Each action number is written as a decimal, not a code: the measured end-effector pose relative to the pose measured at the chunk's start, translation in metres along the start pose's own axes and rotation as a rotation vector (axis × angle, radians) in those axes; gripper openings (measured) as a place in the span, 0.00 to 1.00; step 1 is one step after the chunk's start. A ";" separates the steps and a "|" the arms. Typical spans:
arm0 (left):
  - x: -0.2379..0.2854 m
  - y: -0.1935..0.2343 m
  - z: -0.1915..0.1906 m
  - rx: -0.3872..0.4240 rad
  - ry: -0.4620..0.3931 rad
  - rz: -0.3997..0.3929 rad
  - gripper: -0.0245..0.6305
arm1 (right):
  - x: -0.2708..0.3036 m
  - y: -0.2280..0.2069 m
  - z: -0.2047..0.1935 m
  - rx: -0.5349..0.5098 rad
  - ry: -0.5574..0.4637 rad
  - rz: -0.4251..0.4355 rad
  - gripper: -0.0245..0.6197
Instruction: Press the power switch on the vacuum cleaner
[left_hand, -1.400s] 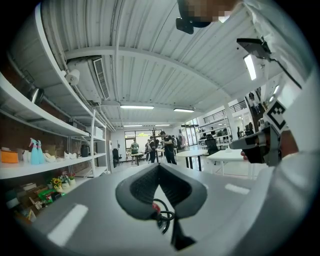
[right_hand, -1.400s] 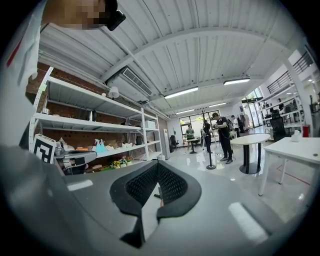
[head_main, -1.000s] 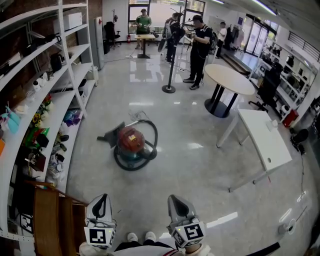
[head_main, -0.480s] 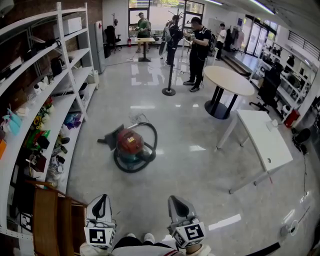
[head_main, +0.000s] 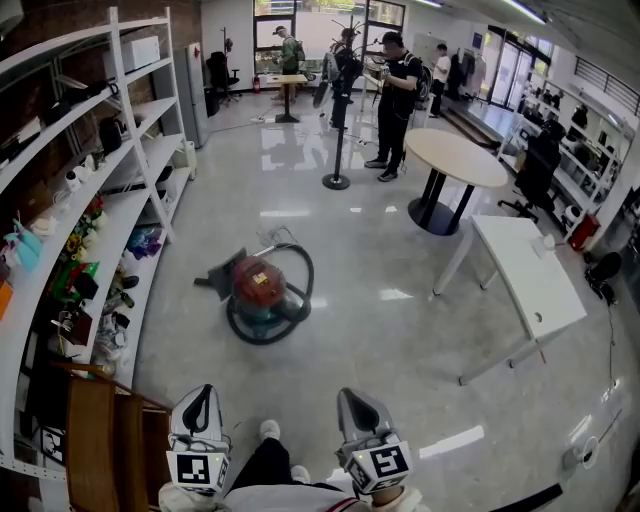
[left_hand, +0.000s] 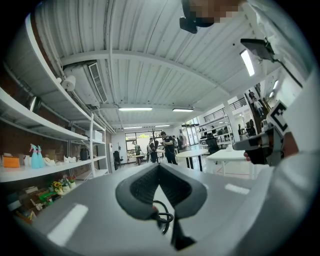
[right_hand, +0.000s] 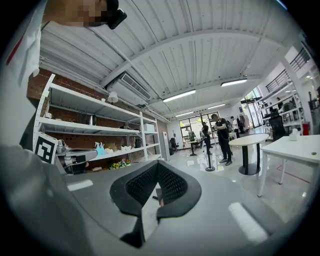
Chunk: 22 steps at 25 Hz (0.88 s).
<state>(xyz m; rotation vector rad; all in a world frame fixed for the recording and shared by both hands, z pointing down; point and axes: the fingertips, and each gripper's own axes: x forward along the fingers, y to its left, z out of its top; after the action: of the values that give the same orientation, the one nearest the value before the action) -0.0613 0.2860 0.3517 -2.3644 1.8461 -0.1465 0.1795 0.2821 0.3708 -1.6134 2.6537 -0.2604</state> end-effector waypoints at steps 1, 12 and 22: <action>0.001 0.001 -0.002 -0.011 0.003 -0.001 0.04 | 0.001 0.000 0.000 -0.004 -0.002 0.001 0.04; 0.037 0.007 -0.009 -0.038 -0.007 -0.024 0.04 | 0.023 -0.014 0.000 -0.006 0.011 -0.026 0.04; 0.078 0.037 -0.020 -0.070 0.016 -0.014 0.04 | 0.071 -0.021 0.004 -0.009 0.045 -0.027 0.04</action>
<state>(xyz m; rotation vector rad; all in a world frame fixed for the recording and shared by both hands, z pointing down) -0.0805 0.2004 0.3646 -2.4302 1.8722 -0.1044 0.1651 0.2091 0.3750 -1.6671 2.6706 -0.2893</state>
